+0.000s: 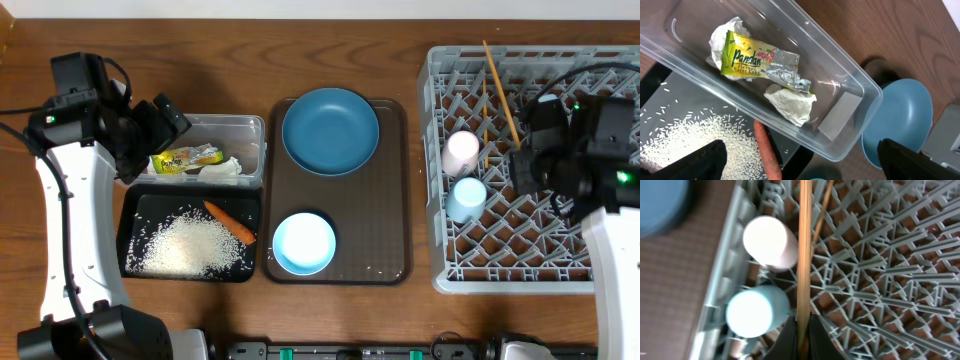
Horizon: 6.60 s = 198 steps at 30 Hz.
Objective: Sort waste into correct bins and load items into the dishwasher rack
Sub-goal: 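Lift the second chopstick and carry it over the rack, then insert the second chopstick upright into the rack and release, then move the right gripper to the light-blue bowl on the tray, then grasp the light-blue bowl rim with the right gripper, then lift the light-blue bowl and carry it over the rack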
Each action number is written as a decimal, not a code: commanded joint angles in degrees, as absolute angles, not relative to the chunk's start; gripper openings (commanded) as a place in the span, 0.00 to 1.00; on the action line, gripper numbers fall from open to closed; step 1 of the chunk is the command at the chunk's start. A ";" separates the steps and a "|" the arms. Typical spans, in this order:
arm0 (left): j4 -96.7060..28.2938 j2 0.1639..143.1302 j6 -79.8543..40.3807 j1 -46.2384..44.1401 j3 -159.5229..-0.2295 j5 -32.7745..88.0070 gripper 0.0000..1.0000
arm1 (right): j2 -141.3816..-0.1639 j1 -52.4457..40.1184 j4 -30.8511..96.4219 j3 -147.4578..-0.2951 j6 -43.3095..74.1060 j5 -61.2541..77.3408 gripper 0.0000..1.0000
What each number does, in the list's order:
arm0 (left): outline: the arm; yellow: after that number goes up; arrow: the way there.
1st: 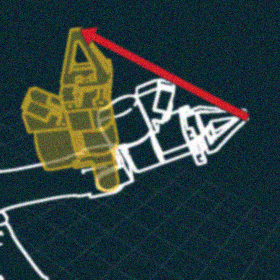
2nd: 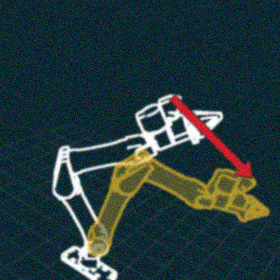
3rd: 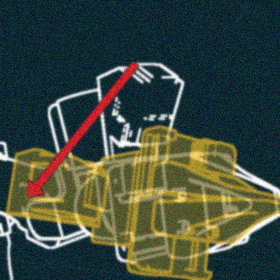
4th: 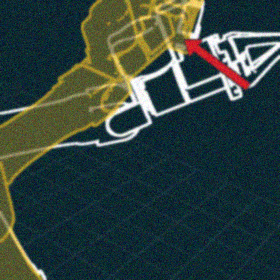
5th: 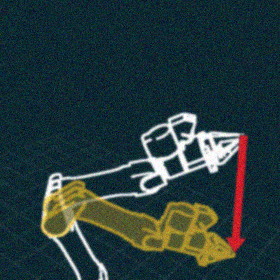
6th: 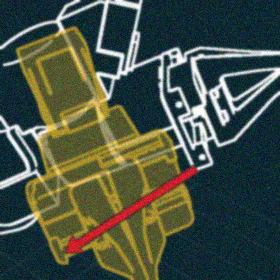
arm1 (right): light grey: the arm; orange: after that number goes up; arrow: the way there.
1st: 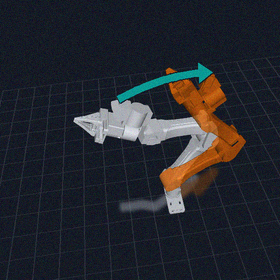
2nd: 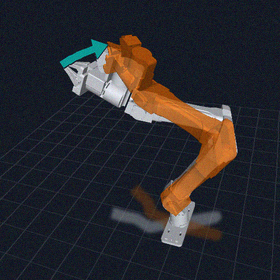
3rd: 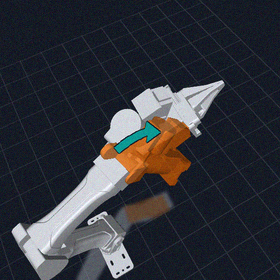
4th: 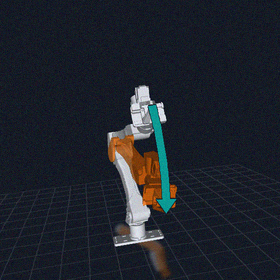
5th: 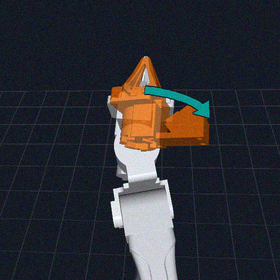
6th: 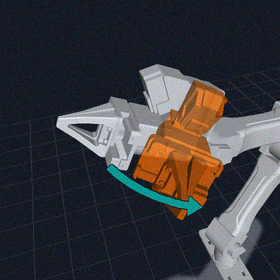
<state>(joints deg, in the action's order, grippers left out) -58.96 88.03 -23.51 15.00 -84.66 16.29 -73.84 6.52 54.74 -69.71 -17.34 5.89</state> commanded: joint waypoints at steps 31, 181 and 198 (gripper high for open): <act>-59.11 87.92 -22.72 15.25 -84.64 15.77 0.98 | -88.20 7.97 50.59 -70.04 -11.70 -5.19 0.01; -59.11 87.92 -22.72 15.25 -84.64 15.77 0.98 | -105.14 -65.01 32.14 -66.89 16.23 4.27 0.22; -59.11 87.92 -22.72 15.25 -84.64 15.77 0.98 | -105.12 -65.01 32.97 -66.85 16.25 3.84 0.18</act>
<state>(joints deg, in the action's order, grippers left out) -58.94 88.03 -23.51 15.00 -84.66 16.29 -104.62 -64.64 32.93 -67.33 16.10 4.49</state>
